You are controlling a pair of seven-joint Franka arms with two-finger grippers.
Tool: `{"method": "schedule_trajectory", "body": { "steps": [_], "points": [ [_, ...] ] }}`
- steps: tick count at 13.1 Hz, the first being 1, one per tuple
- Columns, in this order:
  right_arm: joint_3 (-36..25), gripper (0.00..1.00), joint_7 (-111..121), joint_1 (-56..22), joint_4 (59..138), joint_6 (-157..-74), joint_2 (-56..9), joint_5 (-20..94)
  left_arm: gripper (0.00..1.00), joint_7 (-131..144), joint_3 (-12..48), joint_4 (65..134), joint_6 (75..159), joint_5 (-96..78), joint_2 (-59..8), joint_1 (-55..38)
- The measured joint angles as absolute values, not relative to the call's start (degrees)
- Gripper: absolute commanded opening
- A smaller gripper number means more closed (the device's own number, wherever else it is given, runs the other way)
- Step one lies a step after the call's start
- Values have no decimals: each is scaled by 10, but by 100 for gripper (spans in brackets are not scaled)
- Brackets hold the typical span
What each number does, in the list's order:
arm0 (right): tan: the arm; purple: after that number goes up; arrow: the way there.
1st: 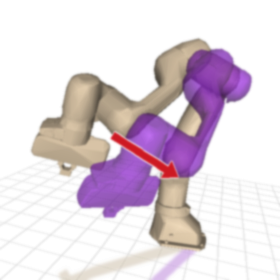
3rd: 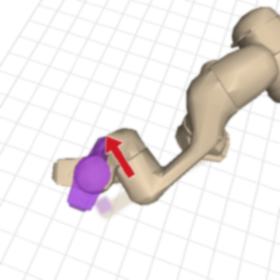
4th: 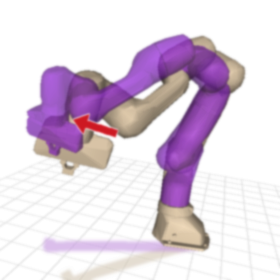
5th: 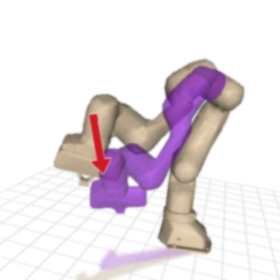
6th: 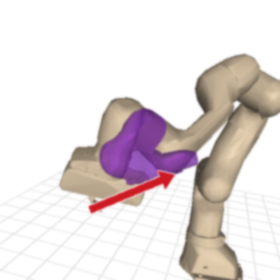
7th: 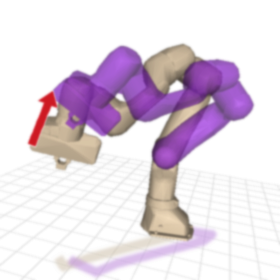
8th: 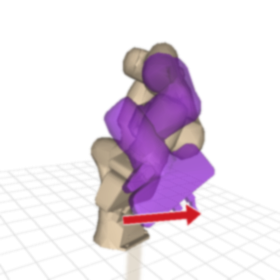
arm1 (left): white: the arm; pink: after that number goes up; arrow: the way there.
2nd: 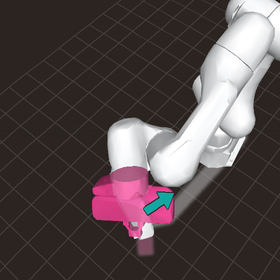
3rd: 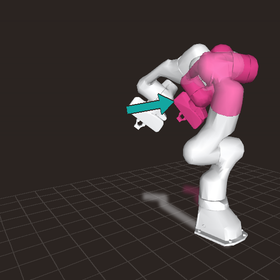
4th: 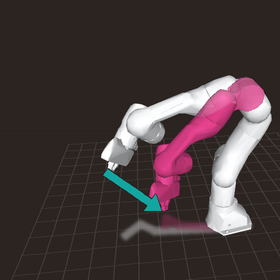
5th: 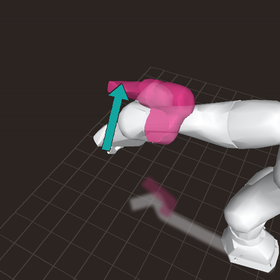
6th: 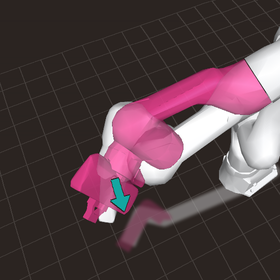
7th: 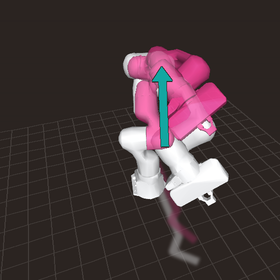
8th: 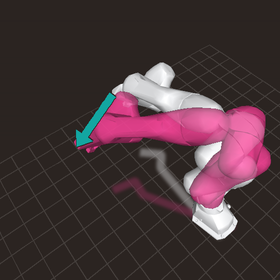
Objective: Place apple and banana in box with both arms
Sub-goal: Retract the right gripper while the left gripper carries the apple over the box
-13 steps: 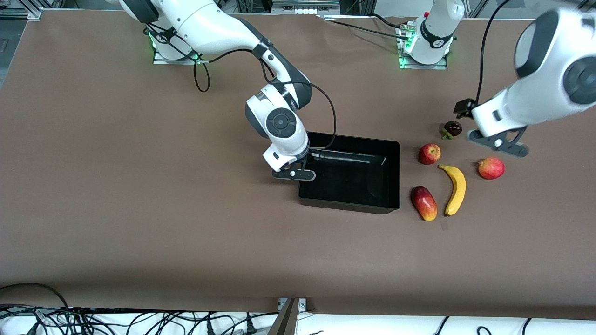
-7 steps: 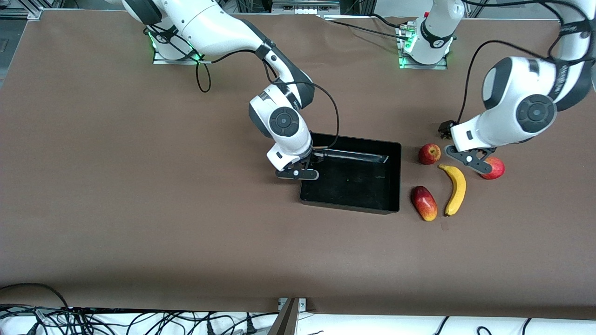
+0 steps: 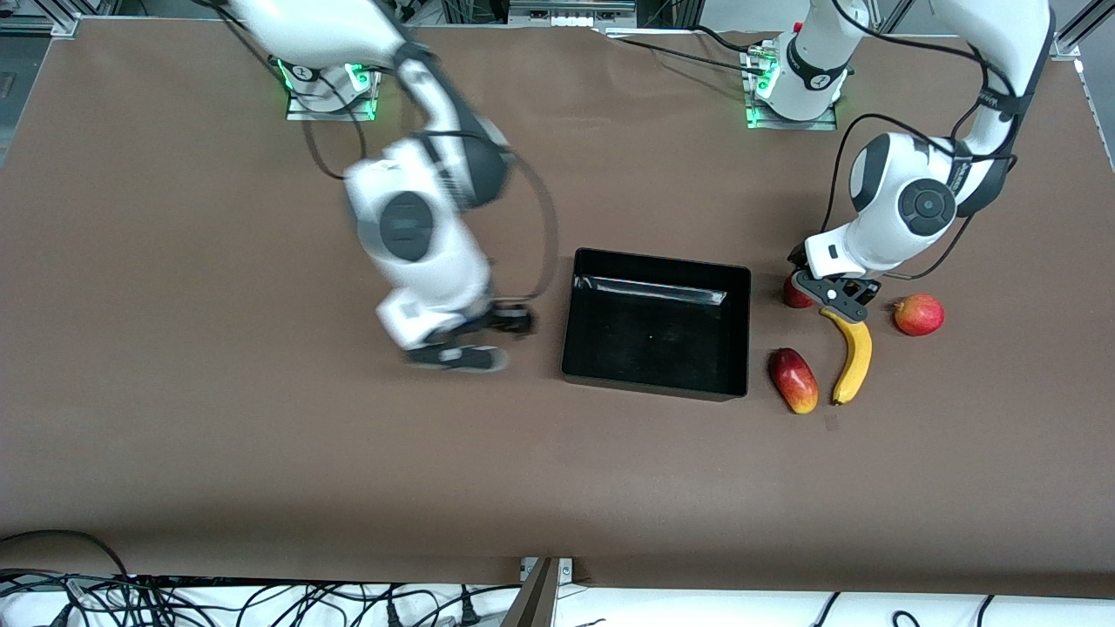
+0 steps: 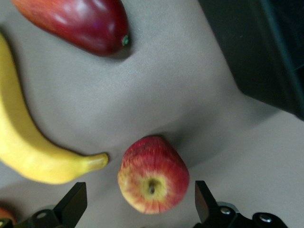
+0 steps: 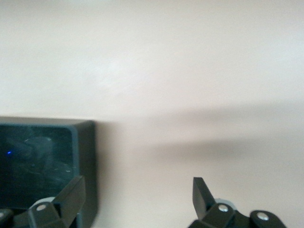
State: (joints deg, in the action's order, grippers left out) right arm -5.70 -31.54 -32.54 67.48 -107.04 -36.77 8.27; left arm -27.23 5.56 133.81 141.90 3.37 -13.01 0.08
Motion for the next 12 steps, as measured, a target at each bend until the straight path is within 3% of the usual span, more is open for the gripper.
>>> {"method": "schedule_trajectory", "body": {
  "steps": [1, 2, 3, 5, 7, 9, 12],
  "points": [
    [-59, 100, -281, -299, 677, -1039, -344, 85, 100, -275, 55, 1340, 1433, 34, -140, 1],
    [-63, 100, -253, -279, 685, -1015, -318, 86, 91, -276, 55, 1344, 1446, 34, -148, 1],
    [-69, 100, -230, -266, 700, -998, -292, 87, 54, -278, 55, 1348, 1456, 34, -154, 1],
    [-95, 100, -185, -259, 750, -973, -226, 87, 22, -285, 56, 1354, 1463, 34, -161, 1],
    [-121, 100, -141, -258, 817, -956, -150, 87, 14, -287, 56, 1354, 1463, 34, -160, 1],
    [-128, 100, -122, -243, 878, -946, -83, 80, 14, -287, 56, 1350, 1450, 34, -157, 1],
    [-57, 100, -112, -156, 928, -945, -31, 45, 14, -286, 60, 1279, 1325, 34, -127, 0]
  ]
}}
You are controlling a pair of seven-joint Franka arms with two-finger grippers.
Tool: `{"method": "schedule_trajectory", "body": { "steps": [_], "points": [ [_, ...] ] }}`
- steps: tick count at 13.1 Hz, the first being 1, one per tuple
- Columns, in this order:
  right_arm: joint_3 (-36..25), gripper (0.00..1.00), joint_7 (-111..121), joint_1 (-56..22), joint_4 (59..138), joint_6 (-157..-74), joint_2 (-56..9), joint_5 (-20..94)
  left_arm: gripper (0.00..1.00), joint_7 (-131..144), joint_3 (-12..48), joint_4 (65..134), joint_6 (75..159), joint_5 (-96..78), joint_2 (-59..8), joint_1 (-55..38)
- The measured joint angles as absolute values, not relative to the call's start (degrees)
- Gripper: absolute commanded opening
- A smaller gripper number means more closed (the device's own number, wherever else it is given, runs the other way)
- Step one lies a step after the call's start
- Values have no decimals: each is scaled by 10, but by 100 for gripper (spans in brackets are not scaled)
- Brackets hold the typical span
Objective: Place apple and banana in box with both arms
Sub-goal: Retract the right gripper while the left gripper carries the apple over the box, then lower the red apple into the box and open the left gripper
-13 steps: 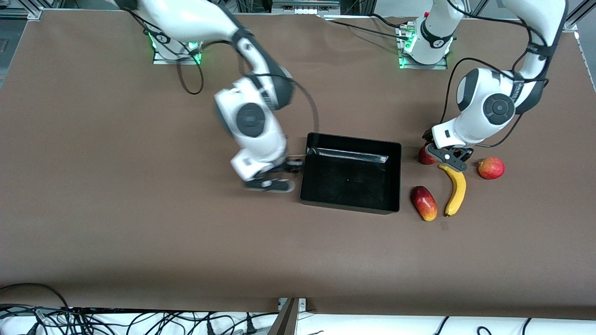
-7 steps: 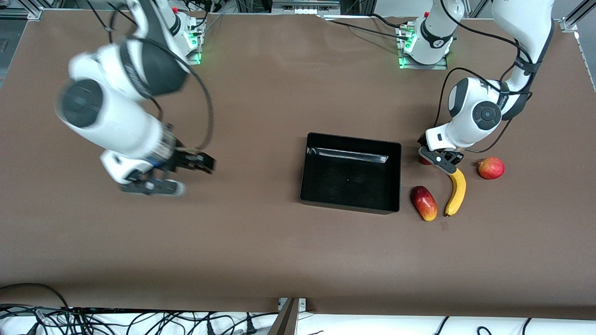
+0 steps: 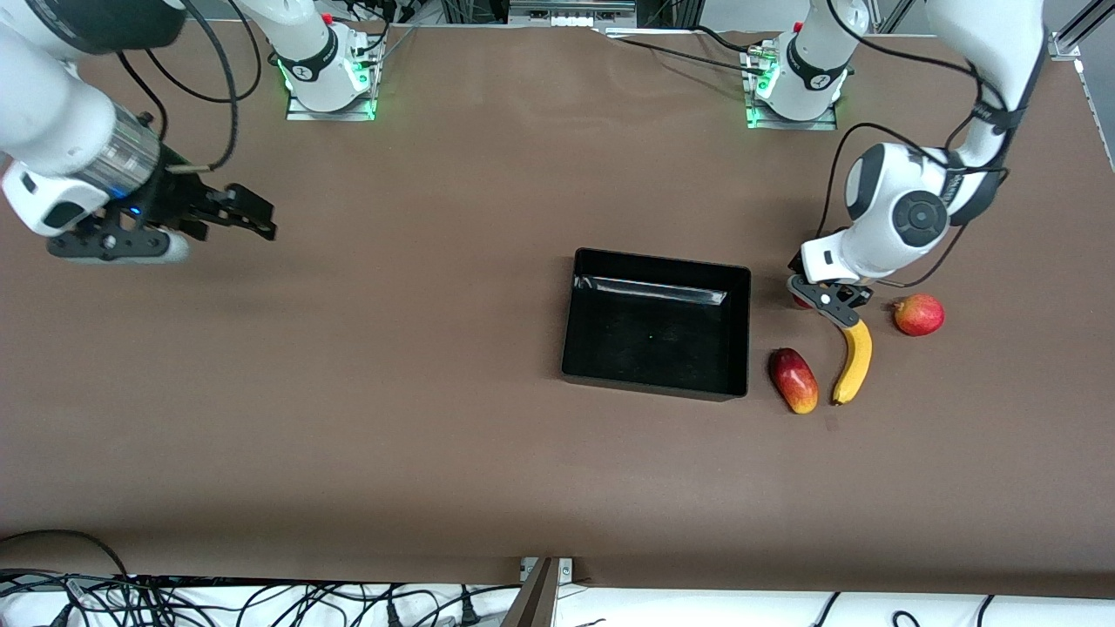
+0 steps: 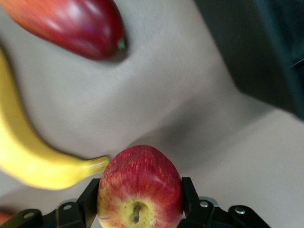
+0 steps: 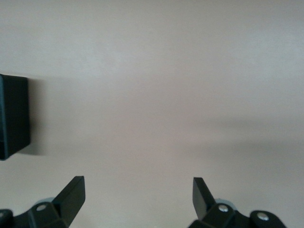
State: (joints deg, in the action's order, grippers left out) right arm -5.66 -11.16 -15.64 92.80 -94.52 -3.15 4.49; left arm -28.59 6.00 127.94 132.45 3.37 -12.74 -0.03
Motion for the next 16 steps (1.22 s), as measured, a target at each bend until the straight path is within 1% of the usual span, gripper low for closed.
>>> {"method": "schedule_trajectory", "body": {
  "steps": [2, 3, 4, 5, 7, 8, 10, 13, 15, 16],
  "points": [
    [-32, 100, -110, -132, 934, -947, -27, 32, 14, -257, 80, 1182, 1191, 33, -112, -1],
    [-18, 100, -109, -119, 934, -948, -28, 28, 14, -210, 99, 1137, 1141, 32, -112, -2],
    [8, 100, -109, -96, 935, -951, -28, 22, 14, -146, 125, 1102, 1110, 32, -115, -3],
    [33, 100, -109, -74, 935, -954, -28, 16, 14, -71, 152, 1080, 1099, 31, -121, -6],
    [52, 100, -109, -59, 935, -957, -31, 9, 16, 91, 199, 1057, 1099, 31, -147, -20],
    [53, 100, -109, -58, 936, -957, -32, 9, 17, 158, 208, 1050, 1107, 31, -165, -32],
    [52, 100, -109, -54, 936, -953, -33, 8, 17, 230, 210, 1047, 1146, 31, -202, -50],
    [49, 100, -108, -46, 934, -950, -33, 7, 17, 245, 206, 1058, 1214, 31, -255, -49],
    [47, 100, -107, -43, 933, -949, -33, 1, 23, 246, 205, 1079, 1255, 31, -274, -48],
    [47, 100, -107, -43, 932, -949, -33, 0, 37, 246, 205, 1087, 1272, 31, -282, -49]
  ]
}}
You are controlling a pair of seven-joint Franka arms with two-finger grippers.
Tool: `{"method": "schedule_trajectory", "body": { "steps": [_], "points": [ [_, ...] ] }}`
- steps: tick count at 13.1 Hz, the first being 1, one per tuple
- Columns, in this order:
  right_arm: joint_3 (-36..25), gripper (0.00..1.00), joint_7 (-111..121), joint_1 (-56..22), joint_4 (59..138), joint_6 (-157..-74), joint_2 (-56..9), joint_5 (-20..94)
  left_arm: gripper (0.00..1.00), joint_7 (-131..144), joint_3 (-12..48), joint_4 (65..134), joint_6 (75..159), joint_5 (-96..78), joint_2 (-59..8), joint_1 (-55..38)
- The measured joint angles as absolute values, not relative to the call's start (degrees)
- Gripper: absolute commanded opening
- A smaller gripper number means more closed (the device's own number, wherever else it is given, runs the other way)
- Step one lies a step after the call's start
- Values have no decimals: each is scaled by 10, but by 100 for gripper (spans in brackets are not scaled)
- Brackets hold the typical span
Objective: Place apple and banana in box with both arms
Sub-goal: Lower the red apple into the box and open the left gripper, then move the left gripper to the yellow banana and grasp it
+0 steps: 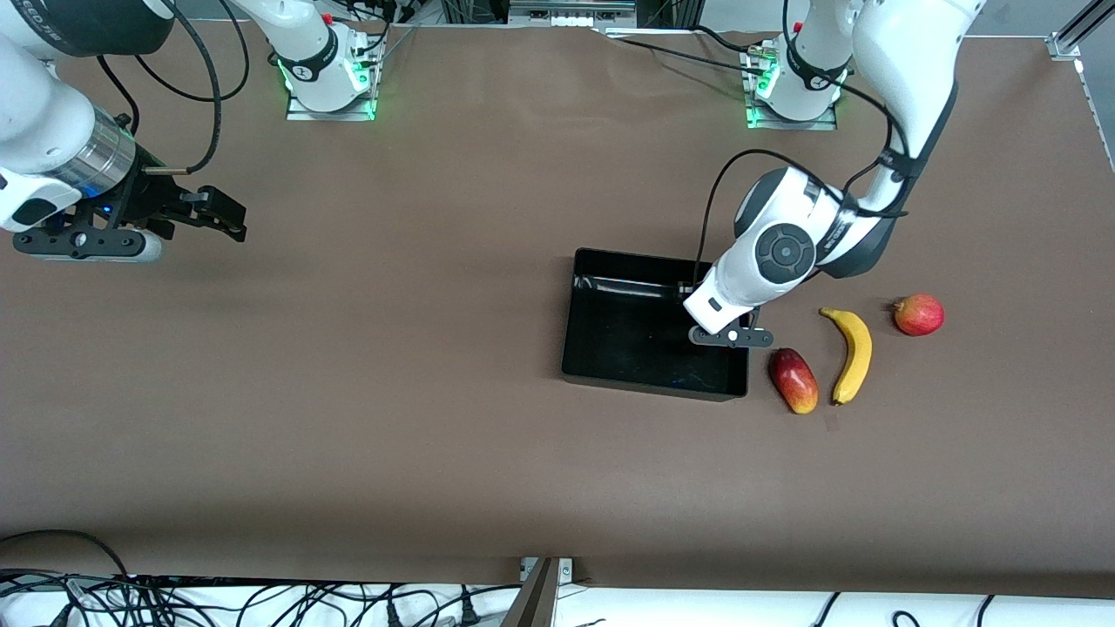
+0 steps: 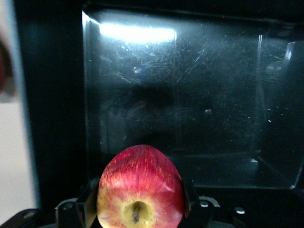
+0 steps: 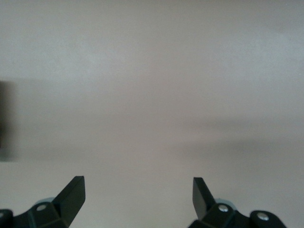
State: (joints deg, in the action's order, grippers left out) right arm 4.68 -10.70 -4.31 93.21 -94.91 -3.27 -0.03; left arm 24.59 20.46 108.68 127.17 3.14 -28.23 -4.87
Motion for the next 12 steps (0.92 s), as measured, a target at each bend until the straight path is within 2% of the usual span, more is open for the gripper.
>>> {"method": "schedule_trajectory", "body": {
  "steps": [1, 2, 7, 12],
  "points": [
    [47, 100, -107, -43, 931, -949, -33, -1, 62, 246, 205, 1091, 1281, 31, -289, -49],
    [47, 100, -107, -43, 931, -949, -33, -1, 100, 247, 205, 1093, 1284, 31, -294, -49],
    [47, 100, -107, -42, 931, -949, -33, -1, 100, 248, 204, 1075, 1261, 31, -294, -46],
    [39, 100, -108, -41, 931, -949, -34, -1, 100, 246, 191, 934, 1056, 36, -266, -34]
  ]
}}
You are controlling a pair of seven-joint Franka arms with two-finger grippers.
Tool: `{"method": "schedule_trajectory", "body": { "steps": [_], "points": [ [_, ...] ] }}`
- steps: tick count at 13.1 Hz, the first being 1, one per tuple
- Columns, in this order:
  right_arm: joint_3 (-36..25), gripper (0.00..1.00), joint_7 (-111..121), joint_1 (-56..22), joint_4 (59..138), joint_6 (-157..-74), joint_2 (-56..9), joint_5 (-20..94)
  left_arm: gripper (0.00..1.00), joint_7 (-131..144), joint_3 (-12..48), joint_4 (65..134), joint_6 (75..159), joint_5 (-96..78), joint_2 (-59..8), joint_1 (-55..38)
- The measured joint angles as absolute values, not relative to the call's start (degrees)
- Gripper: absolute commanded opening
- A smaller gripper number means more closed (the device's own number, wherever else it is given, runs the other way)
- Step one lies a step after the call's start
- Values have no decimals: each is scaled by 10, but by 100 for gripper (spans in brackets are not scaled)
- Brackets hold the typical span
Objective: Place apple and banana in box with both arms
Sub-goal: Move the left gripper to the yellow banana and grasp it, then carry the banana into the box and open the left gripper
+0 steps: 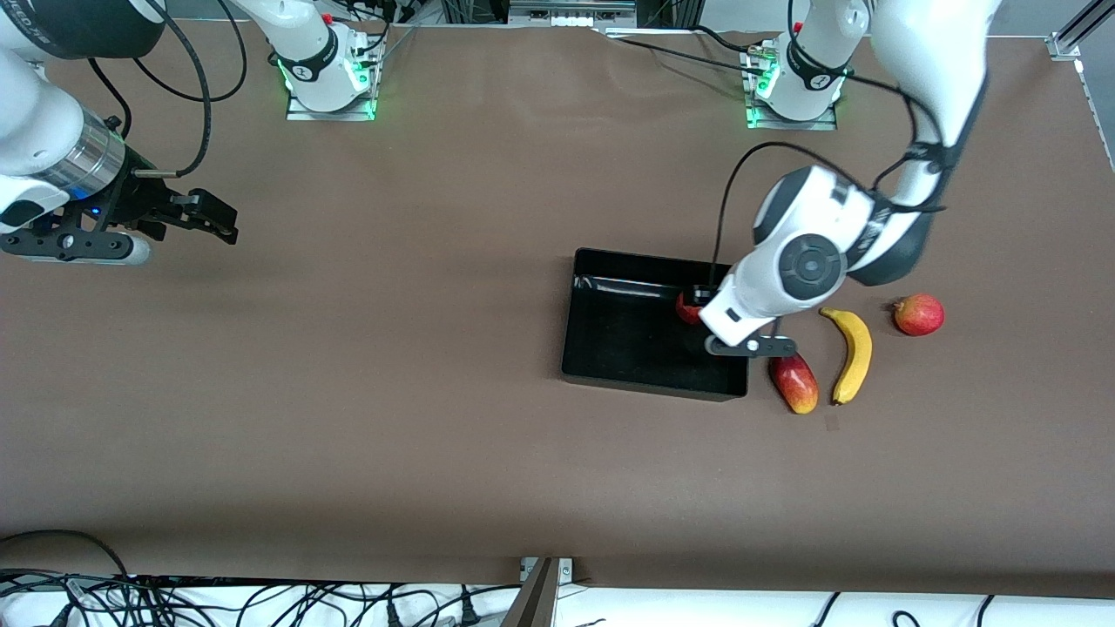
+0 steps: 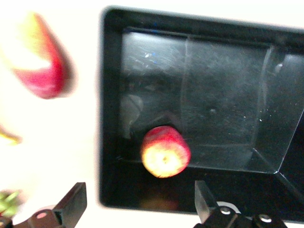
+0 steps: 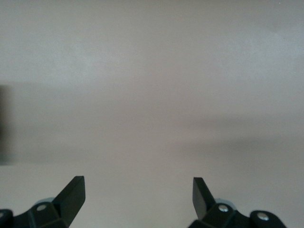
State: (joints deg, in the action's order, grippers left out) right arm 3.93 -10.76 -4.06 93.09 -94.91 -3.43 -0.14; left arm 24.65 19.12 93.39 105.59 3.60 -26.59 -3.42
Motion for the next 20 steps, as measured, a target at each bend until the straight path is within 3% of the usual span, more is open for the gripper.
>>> {"method": "schedule_trajectory", "body": {
  "steps": [2, 6, 9, 10, 12, 14, 15, 20],
  "points": [
    [39, 100, -108, -41, 931, -949, -34, -1, 100, 196, 184, 903, 1019, 69, -263, -4],
    [39, 100, -108, -41, 931, -950, -34, -1, 100, 6, 178, 904, 1026, 149, -285, 89],
    [40, 100, -108, -41, 931, -954, -35, -2, 100, -70, 176, 950, 1157, 193, -325, 147],
    [40, 100, -108, -41, 931, -955, -35, -2, 87, -86, 176, 978, 1213, 203, -335, 162],
    [40, 100, -108, -41, 931, -957, -35, -2, 46, -109, 176, 1037, 1306, 207, -346, 188],
    [40, 100, -108, -41, 931, -958, -35, -2, 25, -116, 177, 1065, 1334, 207, -346, 193],
    [40, 100, -108, -41, 931, -958, -35, -2, 19, -116, 178, 1069, 1335, 207, -346, 193],
    [40, 100, -108, -41, 931, -963, -37, -2, 15, -116, 180, 1069, 1332, 207, -345, 193]
  ]
}}
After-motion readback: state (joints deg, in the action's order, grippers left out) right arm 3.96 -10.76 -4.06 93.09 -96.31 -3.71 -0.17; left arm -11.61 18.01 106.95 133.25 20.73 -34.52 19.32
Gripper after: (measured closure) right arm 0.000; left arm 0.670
